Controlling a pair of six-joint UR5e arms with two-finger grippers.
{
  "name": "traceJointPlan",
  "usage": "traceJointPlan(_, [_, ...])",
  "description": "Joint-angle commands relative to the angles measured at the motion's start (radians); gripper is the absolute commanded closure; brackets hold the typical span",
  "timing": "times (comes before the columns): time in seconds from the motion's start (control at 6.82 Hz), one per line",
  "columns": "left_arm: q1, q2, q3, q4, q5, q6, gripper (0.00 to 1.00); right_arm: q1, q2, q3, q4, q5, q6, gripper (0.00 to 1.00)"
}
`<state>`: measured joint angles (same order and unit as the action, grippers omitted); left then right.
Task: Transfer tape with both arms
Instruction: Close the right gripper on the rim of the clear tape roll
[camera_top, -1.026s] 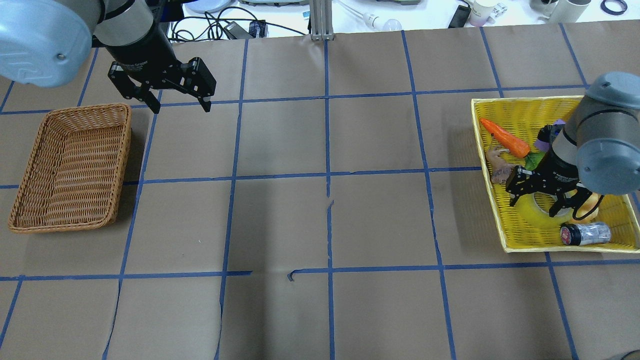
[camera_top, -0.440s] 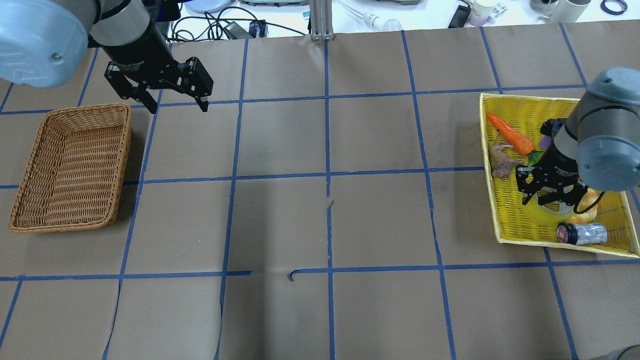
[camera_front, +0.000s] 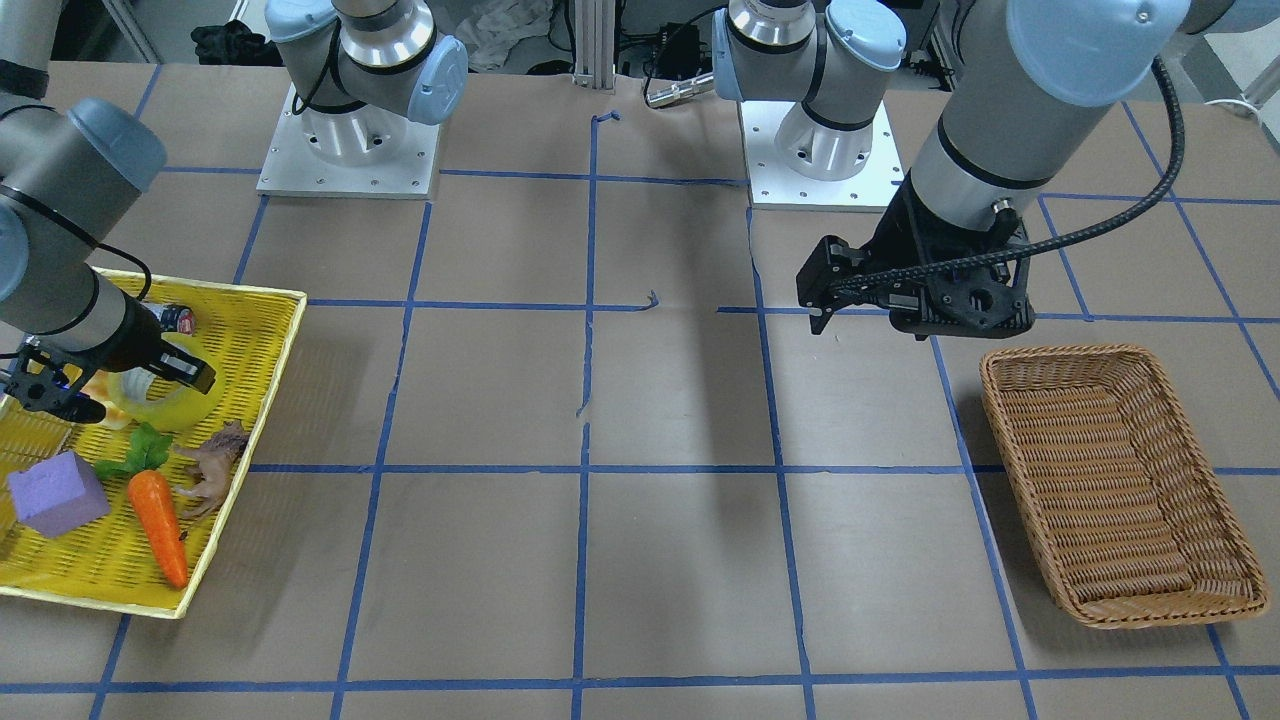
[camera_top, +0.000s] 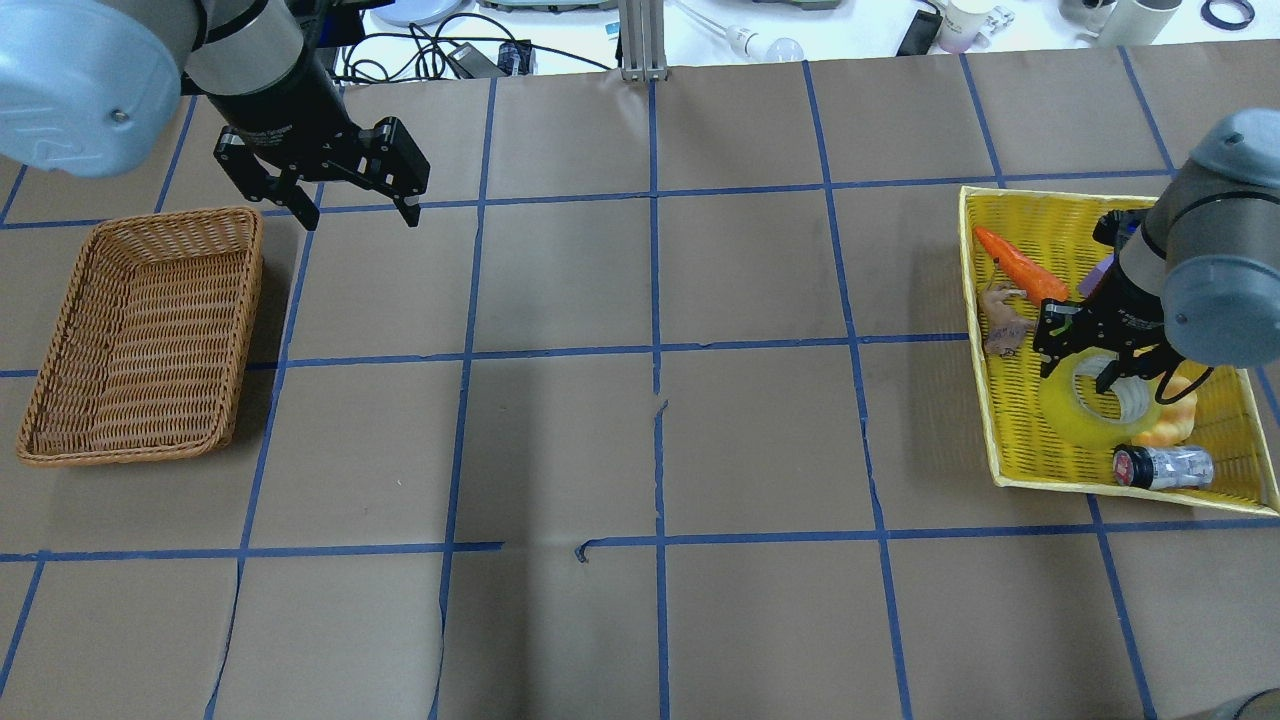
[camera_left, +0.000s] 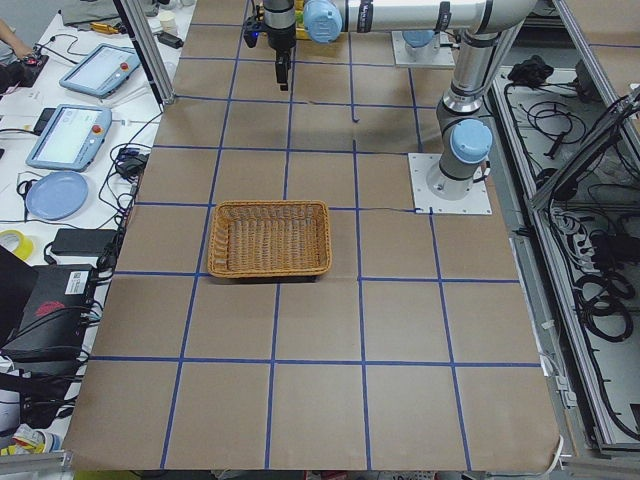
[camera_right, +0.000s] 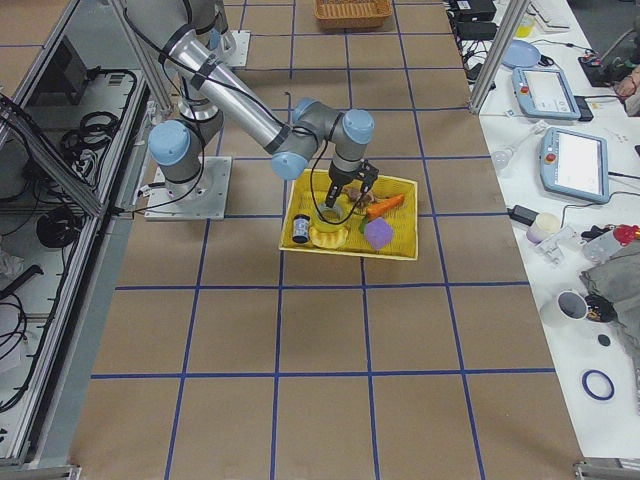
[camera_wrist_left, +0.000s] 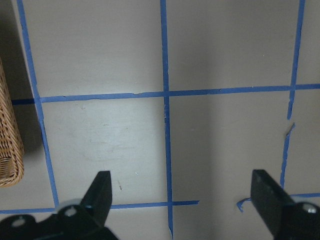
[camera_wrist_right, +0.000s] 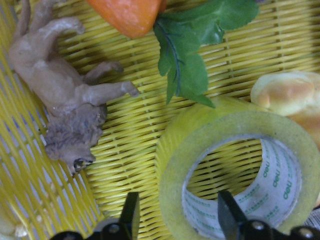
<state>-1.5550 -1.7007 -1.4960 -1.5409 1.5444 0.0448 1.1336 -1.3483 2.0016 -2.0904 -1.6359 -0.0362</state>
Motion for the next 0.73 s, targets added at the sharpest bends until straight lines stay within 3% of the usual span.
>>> traceJointPlan(0.0, [0.001, -0.014, -0.004, 0.014, 0.005, 0.003, 0.00, 0.000, 0.030, 0.000, -0.010, -0.005, -0.004, 0.11])
traceJointPlan(0.29, [0.003, -0.016, -0.006, 0.013, 0.003, 0.003, 0.00, 0.000, 0.046, 0.002, -0.011, -0.010, -0.004, 0.16])
traceJointPlan(0.59, [0.003, -0.022, -0.007, 0.015, 0.002, 0.003, 0.00, 0.000, 0.046, 0.003, -0.008, -0.005, -0.011, 0.75])
